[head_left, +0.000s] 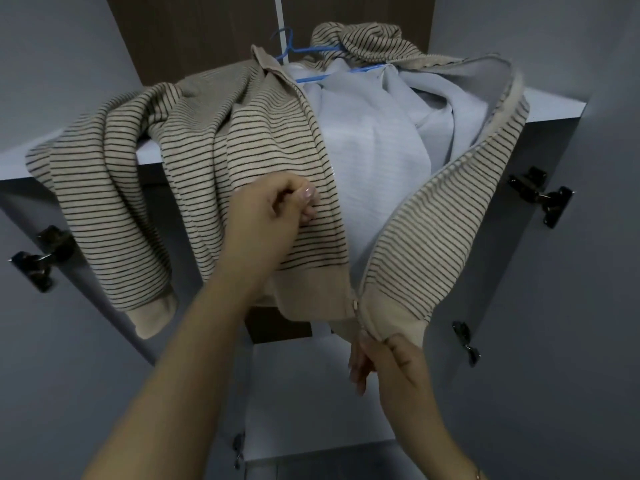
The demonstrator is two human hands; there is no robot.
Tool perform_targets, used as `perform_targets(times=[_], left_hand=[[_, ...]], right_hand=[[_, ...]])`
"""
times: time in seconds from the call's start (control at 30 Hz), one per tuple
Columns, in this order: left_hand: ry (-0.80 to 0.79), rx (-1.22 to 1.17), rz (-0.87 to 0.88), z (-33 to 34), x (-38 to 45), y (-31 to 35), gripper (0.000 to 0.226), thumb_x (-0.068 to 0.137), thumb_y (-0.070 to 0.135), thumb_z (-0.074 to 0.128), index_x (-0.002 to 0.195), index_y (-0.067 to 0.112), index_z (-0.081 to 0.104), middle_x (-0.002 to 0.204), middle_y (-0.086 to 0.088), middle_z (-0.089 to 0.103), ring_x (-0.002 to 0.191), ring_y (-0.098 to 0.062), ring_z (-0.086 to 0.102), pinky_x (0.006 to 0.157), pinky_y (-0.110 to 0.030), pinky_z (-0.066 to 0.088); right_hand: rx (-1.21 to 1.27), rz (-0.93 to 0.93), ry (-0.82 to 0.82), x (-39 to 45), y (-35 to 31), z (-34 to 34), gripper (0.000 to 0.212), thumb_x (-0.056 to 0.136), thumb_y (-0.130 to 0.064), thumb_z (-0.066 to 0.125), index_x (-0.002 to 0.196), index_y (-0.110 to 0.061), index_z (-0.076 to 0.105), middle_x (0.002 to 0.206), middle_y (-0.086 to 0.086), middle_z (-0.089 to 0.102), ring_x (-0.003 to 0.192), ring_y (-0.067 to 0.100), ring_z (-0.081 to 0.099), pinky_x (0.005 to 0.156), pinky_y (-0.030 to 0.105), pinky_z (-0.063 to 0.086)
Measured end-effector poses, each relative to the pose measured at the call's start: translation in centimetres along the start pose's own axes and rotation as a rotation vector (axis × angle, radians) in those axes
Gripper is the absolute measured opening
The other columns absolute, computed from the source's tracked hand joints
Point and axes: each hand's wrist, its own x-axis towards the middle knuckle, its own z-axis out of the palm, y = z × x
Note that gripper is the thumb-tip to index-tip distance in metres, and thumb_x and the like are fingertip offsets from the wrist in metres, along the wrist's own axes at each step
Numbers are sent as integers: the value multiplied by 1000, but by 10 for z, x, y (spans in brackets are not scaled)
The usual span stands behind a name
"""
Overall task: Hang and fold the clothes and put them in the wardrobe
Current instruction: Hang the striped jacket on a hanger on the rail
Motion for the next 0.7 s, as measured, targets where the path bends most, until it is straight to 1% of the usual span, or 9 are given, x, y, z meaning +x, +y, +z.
perform_targets(times=[0.07, 0.13, 0.2, 0.27, 0.33, 0.4, 0.47, 0.57, 0.7], left_hand=[[-124, -14, 4, -10, 0, 2, 11, 91, 15, 63, 86, 20, 71, 75, 6, 70, 70, -4, 66, 71, -19, 55], [-160, 11, -31, -8, -23, -6, 9, 91, 22, 63, 85, 21, 71, 68, 9, 68, 61, -2, 63, 61, -16, 51], [-182, -108, -158, -1, -57, -15, 17, 89, 31, 62, 80, 19, 70, 61, 9, 66, 52, -4, 60, 51, -16, 47], [-286, -231, -347, 9, -87, -25, 30, 85, 42, 60, 73, 18, 72, 64, 5, 70, 50, -9, 61, 49, -19, 47], [-380, -313, -546, 27, -107, -36, 31, 81, 46, 59, 73, 20, 73, 77, 2, 74, 56, -11, 63, 53, -21, 49], [-416, -421, -738, 49, -120, -41, 28, 82, 45, 60, 88, 20, 73, 90, 3, 75, 67, -10, 66, 61, -21, 50], [-357, -632, -880, 67, -124, -40, 29, 86, 38, 61, 105, 16, 67, 102, -2, 71, 80, -11, 64, 68, -24, 48], [-192, -743, -835, 74, -116, -45, 51, 77, 48, 63, 117, 15, 62, 97, 0, 65, 88, -12, 60, 79, -30, 45], [-179, -797, -823, 74, -98, -52, 59, 86, 51, 58, 128, 10, 61, 120, -8, 68, 115, -23, 62, 107, -43, 41]], right_hand=[[113, 60, 27, -1, 1, 0, 32, 88, -20, 60, 59, -7, 64, 61, 11, 63, 53, 22, 57, 47, 27, 49], [134, 88, 21, 7, -1, -4, 29, 81, -28, 59, 64, -8, 70, 67, 10, 68, 58, 21, 61, 52, 30, 54], [108, 90, 3, 14, -3, -9, 26, 86, -24, 59, 68, -10, 72, 73, 11, 70, 64, 21, 64, 58, 36, 57], [82, 94, 29, 14, 0, -14, 26, 92, -16, 57, 73, -5, 70, 75, 12, 70, 66, 21, 63, 61, 38, 57], [64, 107, 57, 12, 7, -19, 27, 96, -12, 54, 78, 1, 69, 75, 11, 67, 68, 21, 61, 60, 36, 56], [37, 120, 78, 10, 11, -22, 30, 98, -12, 51, 81, 5, 69, 72, 12, 63, 66, 21, 59, 56, 33, 54], [-39, 107, 105, 7, 15, -23, 33, 98, -17, 53, 77, 4, 68, 65, 12, 58, 59, 20, 55, 52, 32, 49], [-175, 14, 145, 9, 13, -26, 34, 93, -23, 59, 71, 3, 59, 55, 9, 52, 50, 16, 50, 50, 32, 46], [-243, 9, 77, 33, 2, -25, 28, 92, -20, 60, 72, -1, 61, 55, 1, 54, 47, 14, 52, 45, 25, 48]])
